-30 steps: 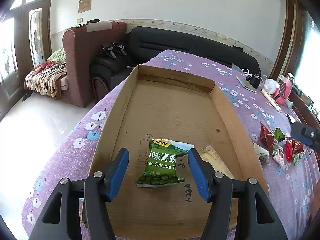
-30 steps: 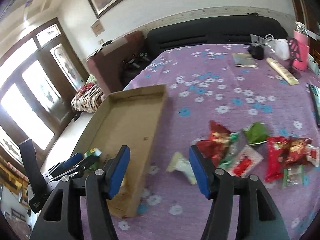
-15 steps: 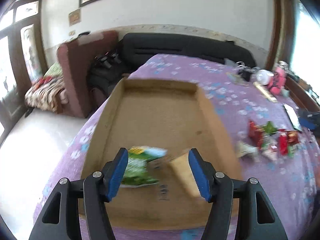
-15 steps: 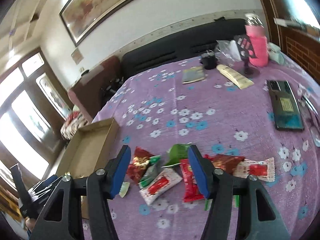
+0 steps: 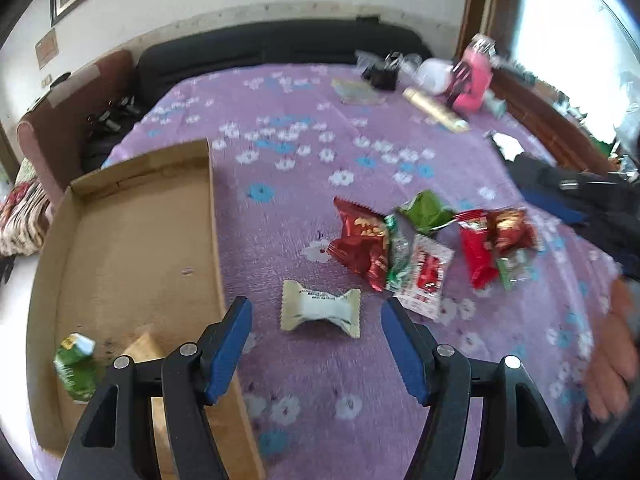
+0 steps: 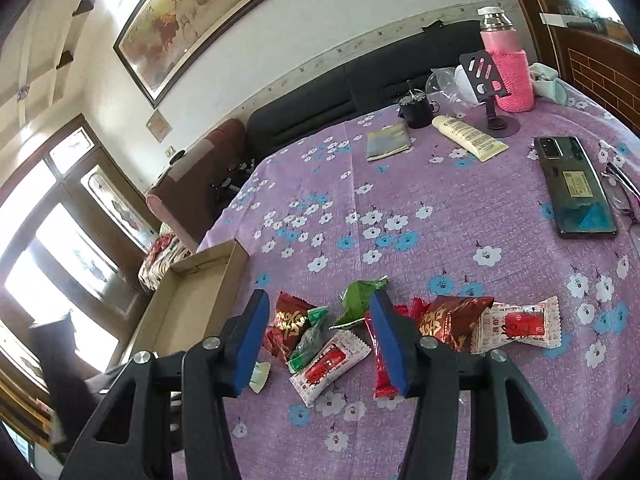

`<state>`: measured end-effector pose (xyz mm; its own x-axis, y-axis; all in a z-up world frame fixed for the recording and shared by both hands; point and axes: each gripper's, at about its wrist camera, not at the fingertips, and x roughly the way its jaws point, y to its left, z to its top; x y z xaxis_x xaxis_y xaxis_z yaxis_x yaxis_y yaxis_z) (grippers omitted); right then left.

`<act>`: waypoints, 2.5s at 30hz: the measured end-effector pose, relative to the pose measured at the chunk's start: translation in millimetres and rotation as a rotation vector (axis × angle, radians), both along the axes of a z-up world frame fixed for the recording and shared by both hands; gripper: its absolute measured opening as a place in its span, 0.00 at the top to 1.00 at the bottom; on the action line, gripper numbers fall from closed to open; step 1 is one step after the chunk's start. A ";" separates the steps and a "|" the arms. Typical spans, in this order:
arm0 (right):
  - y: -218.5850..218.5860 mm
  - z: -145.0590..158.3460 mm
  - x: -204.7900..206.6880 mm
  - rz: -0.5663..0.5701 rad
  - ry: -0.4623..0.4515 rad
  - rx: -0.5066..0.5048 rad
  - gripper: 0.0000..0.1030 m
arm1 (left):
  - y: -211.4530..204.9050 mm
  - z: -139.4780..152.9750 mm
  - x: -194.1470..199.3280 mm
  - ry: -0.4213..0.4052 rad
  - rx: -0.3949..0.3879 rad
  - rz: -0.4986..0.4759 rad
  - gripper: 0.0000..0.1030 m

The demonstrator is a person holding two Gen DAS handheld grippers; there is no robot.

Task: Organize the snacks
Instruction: 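Move both grippers back over the snacks on the table, then grasp the white wrapped candy with the left gripper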

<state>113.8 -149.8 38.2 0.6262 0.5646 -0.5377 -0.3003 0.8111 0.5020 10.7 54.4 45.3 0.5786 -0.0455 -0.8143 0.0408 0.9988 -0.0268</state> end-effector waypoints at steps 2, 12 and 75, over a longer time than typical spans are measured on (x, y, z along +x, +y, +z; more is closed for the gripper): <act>-0.6 0.8 -0.7 0.000 0.000 0.007 0.49 | -2.3 -7.7 10.6 0.027 0.011 0.025 0.32; -6.3 4.0 -1.6 -0.008 0.000 0.026 0.49 | -37.6 -29.1 -3.9 0.084 -0.042 -0.139 0.46; 35.7 -44.9 15.9 0.032 0.134 -0.410 0.75 | -35.3 -34.8 -6.6 -0.038 -0.124 -0.110 0.67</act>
<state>129.7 -114.1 -6.8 0.5211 0.3058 -0.7968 -0.2831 0.9427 0.1766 4.1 19.1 10.5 0.5950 -0.2093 -0.7760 0.1534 0.9773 -0.1459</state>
